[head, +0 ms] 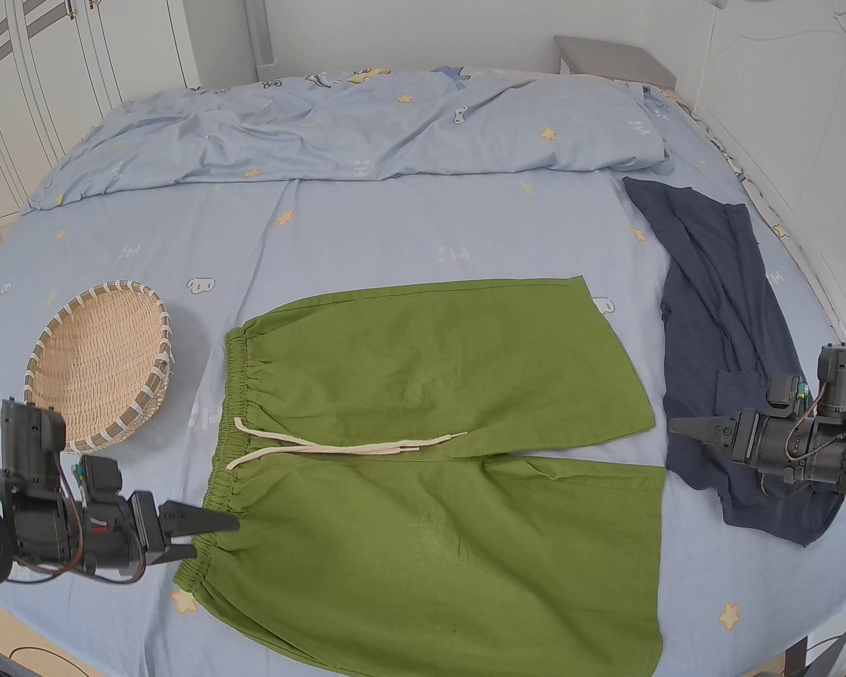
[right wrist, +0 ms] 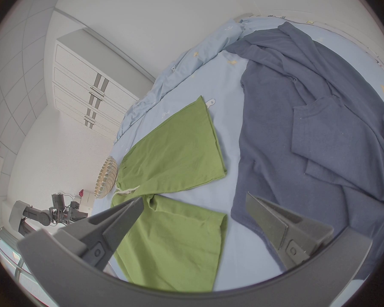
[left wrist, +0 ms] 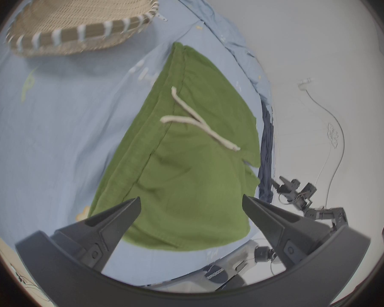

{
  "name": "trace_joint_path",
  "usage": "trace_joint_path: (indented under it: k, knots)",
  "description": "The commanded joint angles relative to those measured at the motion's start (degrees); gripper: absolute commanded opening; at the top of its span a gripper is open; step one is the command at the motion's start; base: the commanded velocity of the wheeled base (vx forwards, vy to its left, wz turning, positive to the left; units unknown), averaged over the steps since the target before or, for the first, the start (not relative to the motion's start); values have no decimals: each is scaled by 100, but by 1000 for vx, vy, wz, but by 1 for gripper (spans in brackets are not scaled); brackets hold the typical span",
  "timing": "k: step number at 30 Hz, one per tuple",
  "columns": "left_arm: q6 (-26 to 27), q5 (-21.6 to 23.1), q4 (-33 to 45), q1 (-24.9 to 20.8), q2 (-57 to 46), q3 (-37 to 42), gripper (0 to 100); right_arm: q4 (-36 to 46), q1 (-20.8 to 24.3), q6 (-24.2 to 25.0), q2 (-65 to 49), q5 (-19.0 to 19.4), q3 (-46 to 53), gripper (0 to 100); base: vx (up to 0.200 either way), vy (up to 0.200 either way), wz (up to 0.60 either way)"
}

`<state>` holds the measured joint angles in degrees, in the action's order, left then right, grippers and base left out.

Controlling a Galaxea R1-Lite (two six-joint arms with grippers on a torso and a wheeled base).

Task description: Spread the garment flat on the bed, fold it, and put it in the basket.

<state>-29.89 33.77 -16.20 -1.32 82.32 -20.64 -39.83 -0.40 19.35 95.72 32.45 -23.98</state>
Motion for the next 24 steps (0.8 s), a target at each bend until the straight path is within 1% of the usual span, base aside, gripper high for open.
trace_joint_path:
  k: [1, 4, 5, 10, 11, 12, 14, 15, 16, 19, 21, 24]
  knots:
    - [344, 33, -208, 149, -516, 851, 100, 1, 154, -10, -264, 7, 192, 100, 0, 0, 0]
    - [432, 33, -173, 237, -436, 939, 100, -8, 163, -19, -282, 7, 245, 100, 0, 0, 0]
    - [484, 33, -164, 351, -340, 974, 100, -8, 154, -19, -282, 7, 245, 100, 0, 0, 0]
    - [1020, 42, -120, 764, 144, 1009, 100, -8, 163, -19, -273, 7, 245, 100, 0, 0, 0]
    - [1135, 42, -59, 791, 284, 1009, 100, -8, 163, -27, -273, 7, 253, 100, 0, 0, 0]
    - [1135, 42, -59, 791, 284, 1009, 100, -8, 163, -27, -273, 7, 253, 100, 0, 0, 0]
    - [1539, 16, 91, 852, 733, 974, 100, -8, 190, -27, -273, 7, 262, 100, 0, 0, 0]
    - [1565, 16, 91, 852, 759, 974, 100, -8, 190, -27, -273, 7, 262, 100, 0, 0, 0]
    - [1732, 16, 64, 870, 1014, 939, 100, -8, 190, -27, -273, 7, 262, 100, 0, 0, 0]
    - [1811, 33, 12, 870, 1251, 877, 100, -8, 190, -27, -273, 7, 262, 100, 0, 0, 0]
    - [1811, 33, -190, 852, 1567, 807, 100, -16, 181, -27, -273, 7, 253, 100, 0, 0, 0]
    - [1776, 42, -551, 782, 1726, 825, 100, -16, 172, -27, -282, 7, 253, 100, 0, 0, 0]
